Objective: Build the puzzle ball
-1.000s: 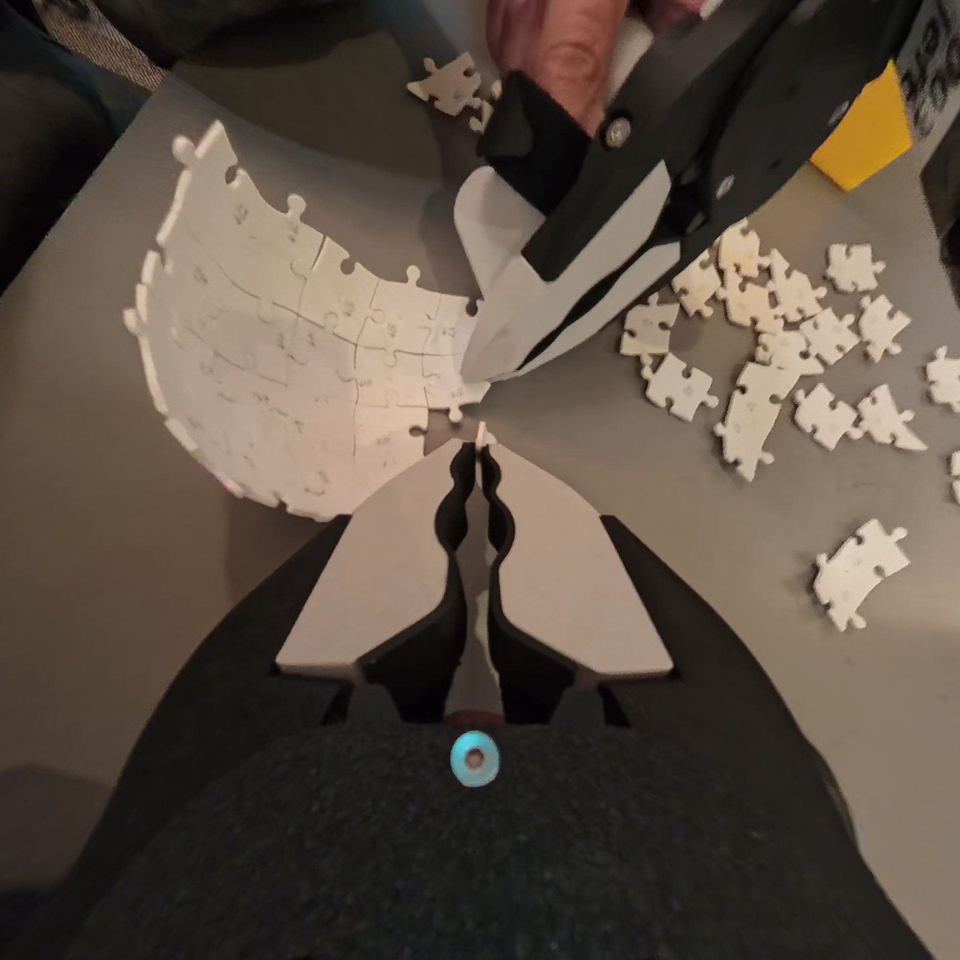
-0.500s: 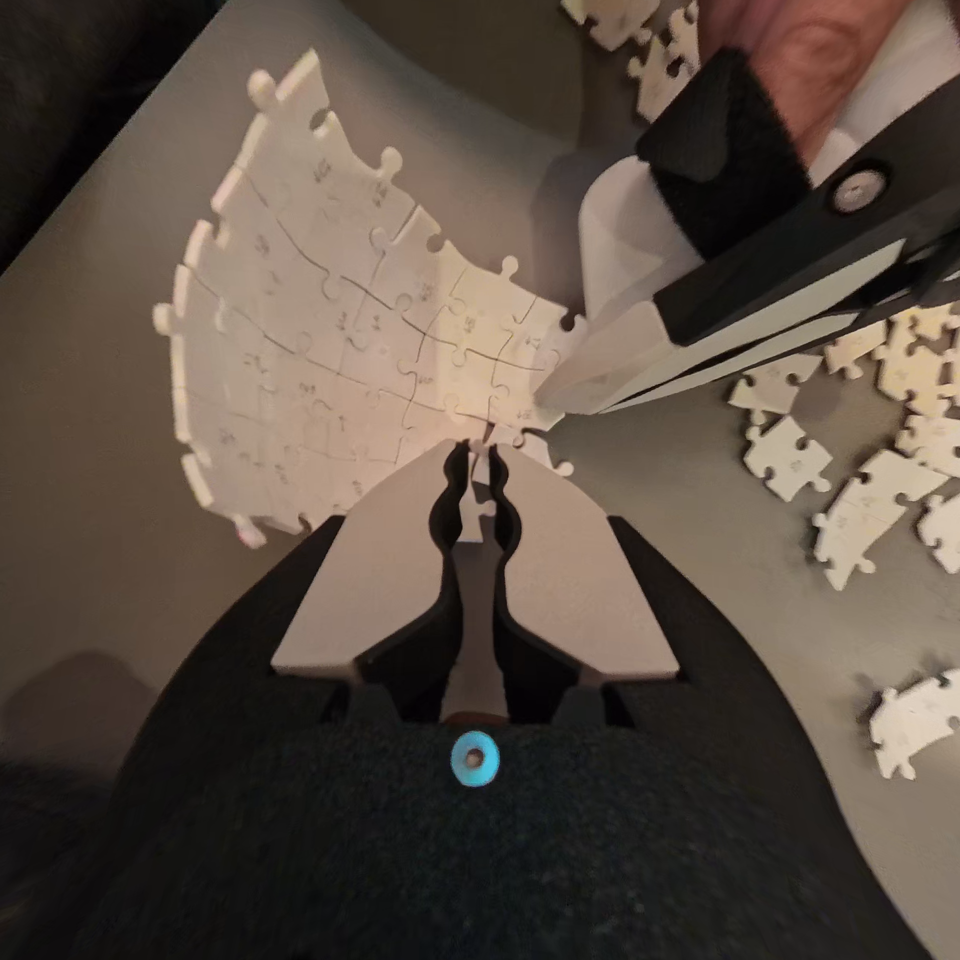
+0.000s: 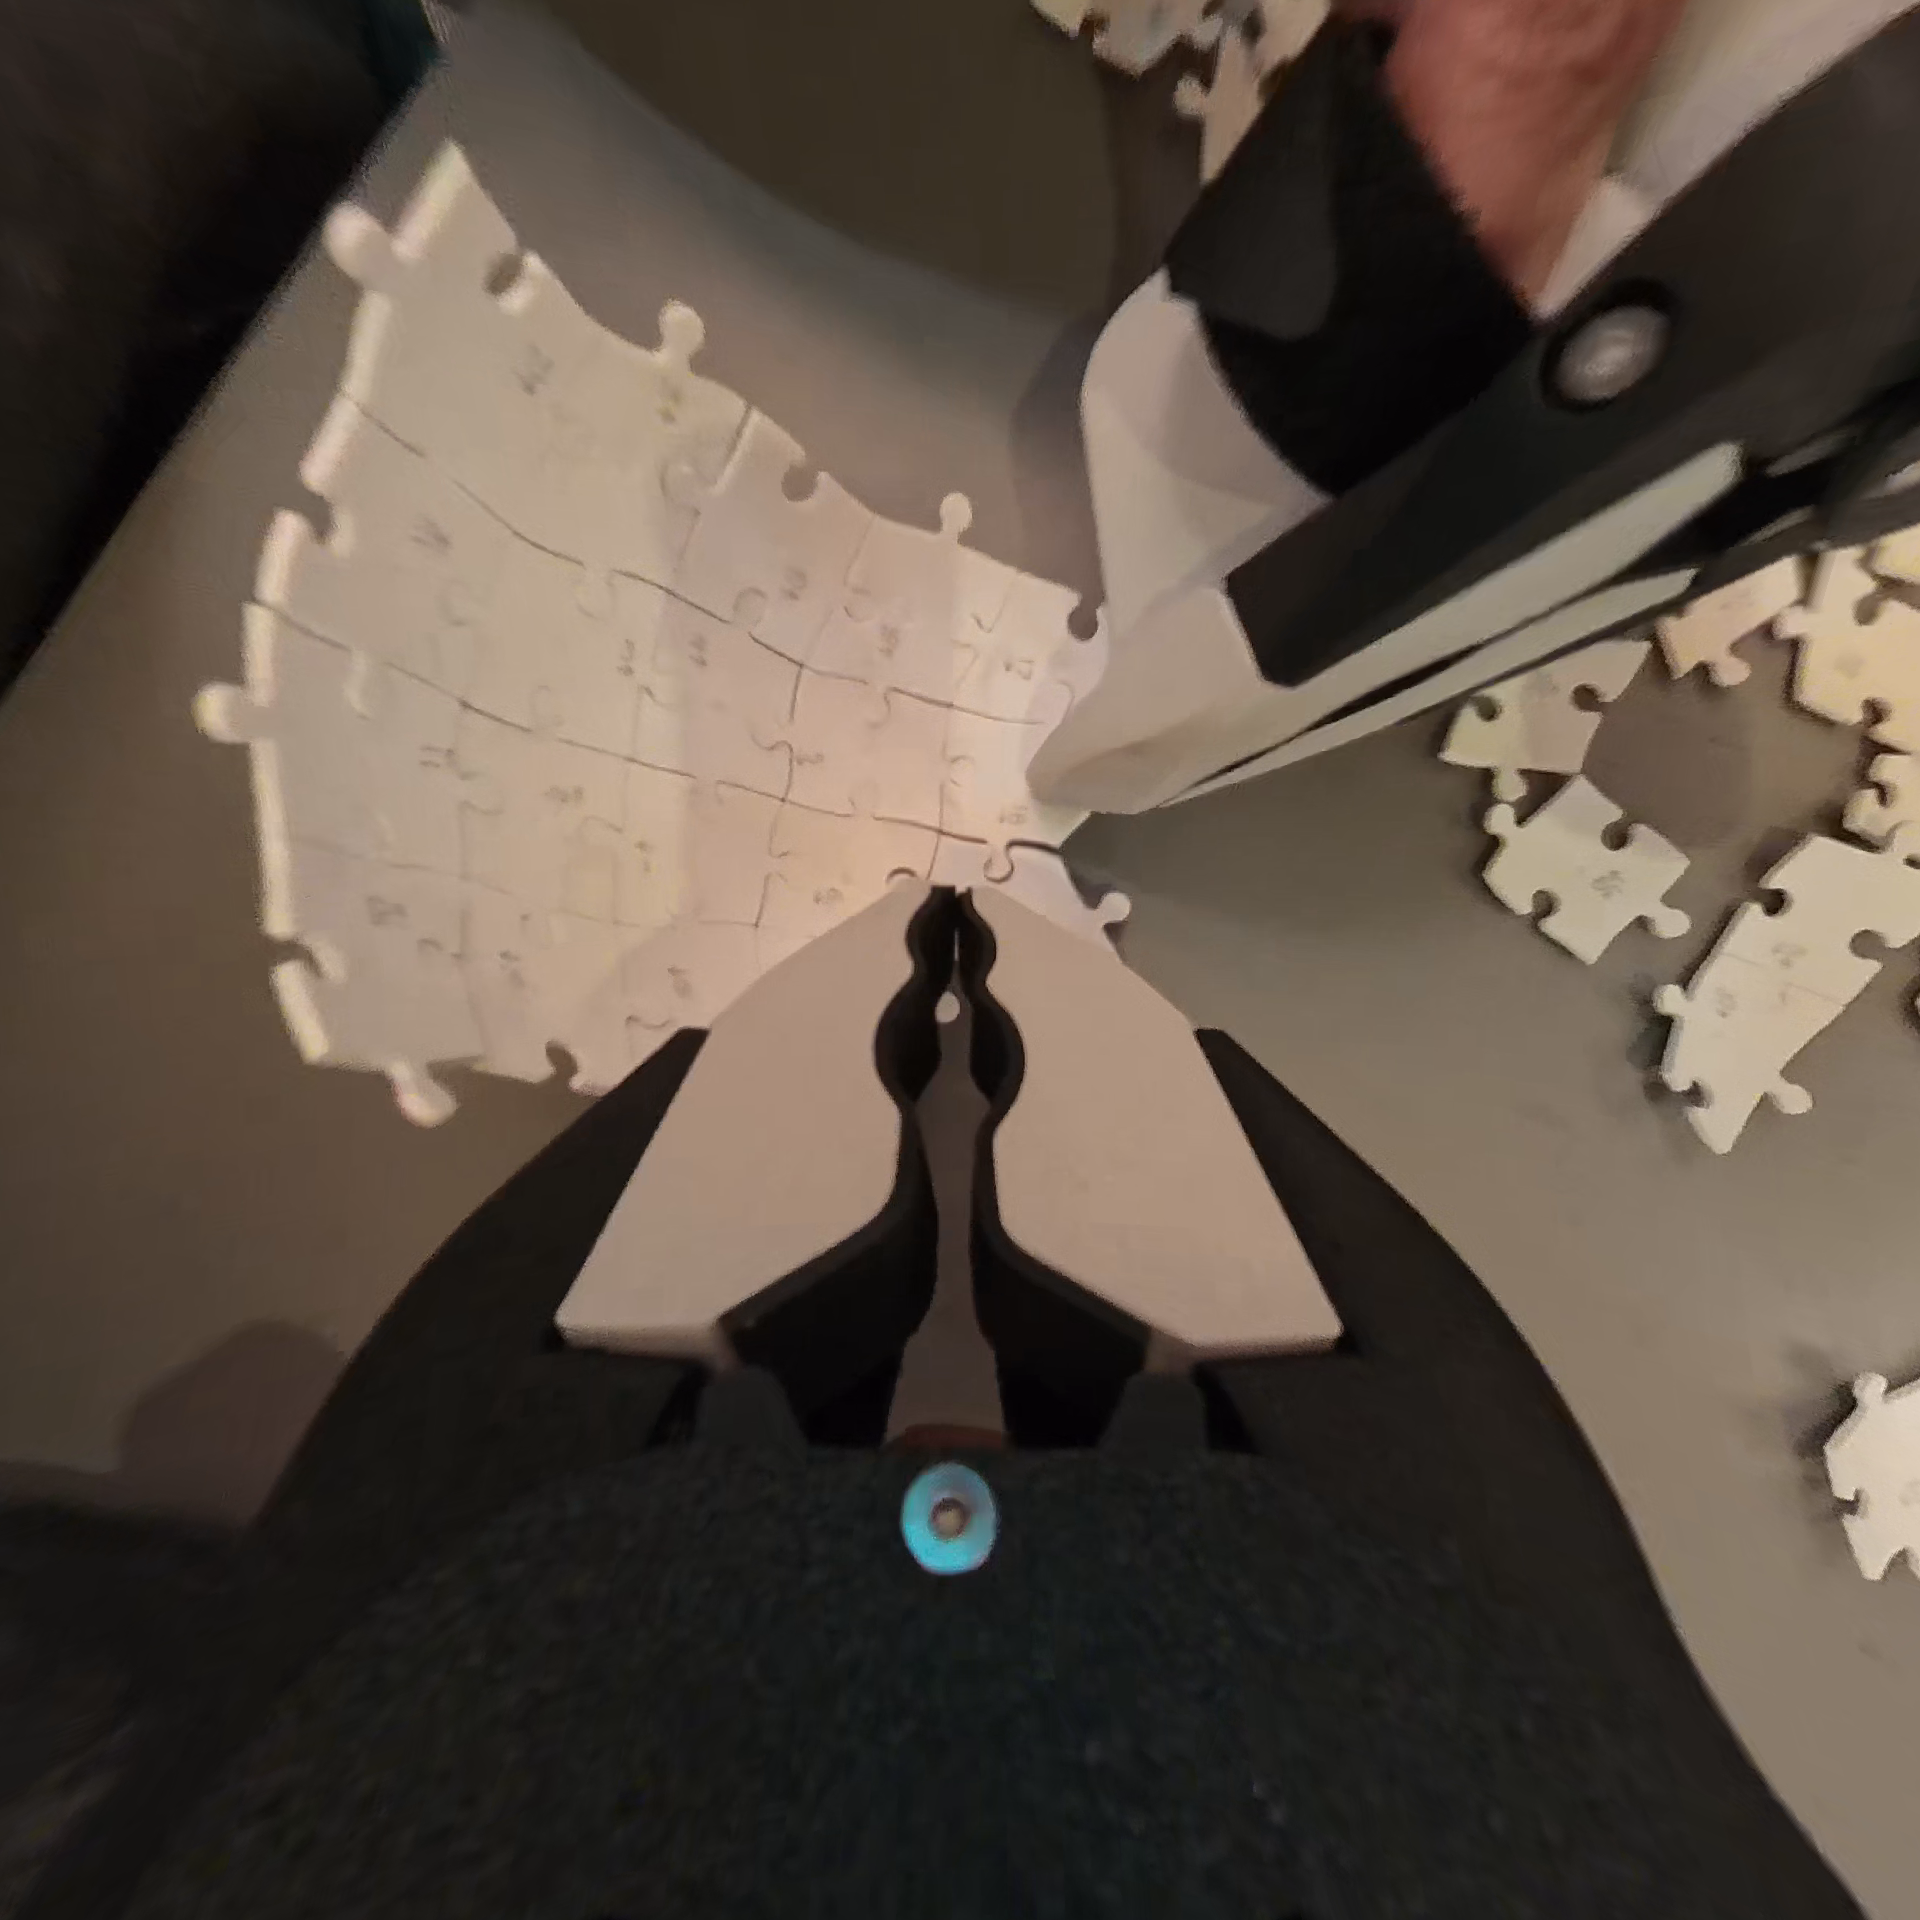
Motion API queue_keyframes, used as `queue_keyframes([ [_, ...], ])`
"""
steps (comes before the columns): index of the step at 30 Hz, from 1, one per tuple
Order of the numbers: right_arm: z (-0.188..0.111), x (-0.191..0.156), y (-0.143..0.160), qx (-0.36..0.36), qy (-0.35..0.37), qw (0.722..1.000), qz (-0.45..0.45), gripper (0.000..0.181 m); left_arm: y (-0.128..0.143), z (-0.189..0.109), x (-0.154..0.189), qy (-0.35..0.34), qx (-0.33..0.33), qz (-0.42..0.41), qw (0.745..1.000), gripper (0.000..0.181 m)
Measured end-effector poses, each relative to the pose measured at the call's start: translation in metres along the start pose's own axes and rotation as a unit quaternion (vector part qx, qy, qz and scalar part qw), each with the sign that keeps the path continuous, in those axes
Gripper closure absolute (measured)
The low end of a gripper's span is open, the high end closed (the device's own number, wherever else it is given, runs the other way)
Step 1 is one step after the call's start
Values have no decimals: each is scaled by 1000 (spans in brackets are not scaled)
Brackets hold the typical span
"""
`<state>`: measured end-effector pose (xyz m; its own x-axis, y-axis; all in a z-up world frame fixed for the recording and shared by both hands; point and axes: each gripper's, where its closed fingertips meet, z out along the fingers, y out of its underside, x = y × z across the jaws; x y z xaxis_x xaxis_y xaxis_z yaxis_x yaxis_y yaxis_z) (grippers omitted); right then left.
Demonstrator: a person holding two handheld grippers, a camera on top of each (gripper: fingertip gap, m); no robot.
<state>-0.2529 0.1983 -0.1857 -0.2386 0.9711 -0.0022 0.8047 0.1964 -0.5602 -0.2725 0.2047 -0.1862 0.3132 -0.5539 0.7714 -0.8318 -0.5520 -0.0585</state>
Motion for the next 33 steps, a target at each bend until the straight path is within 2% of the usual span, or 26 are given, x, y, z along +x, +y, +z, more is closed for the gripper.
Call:
queue_keyframes([
  [2, 6, 1, 4, -23, 7, 1000, -14, 181, 1, 0, -1, 5, -7, -16, 1000, 179],
  [22, 14, 0, -7, -44, 15, 997, -66, 181, 4, 0, -2, 20, -68, -74, 995, 179],
  [27, 14, 0, -6, -65, 19, 995, -76, 181, 2, 0, -3, 23, -54, -75, 995, 178],
  [33, 14, -1, -5, -70, 12, 996, -57, 181, 10, -17, -6, 5, -1, -79, 997, 158],
])
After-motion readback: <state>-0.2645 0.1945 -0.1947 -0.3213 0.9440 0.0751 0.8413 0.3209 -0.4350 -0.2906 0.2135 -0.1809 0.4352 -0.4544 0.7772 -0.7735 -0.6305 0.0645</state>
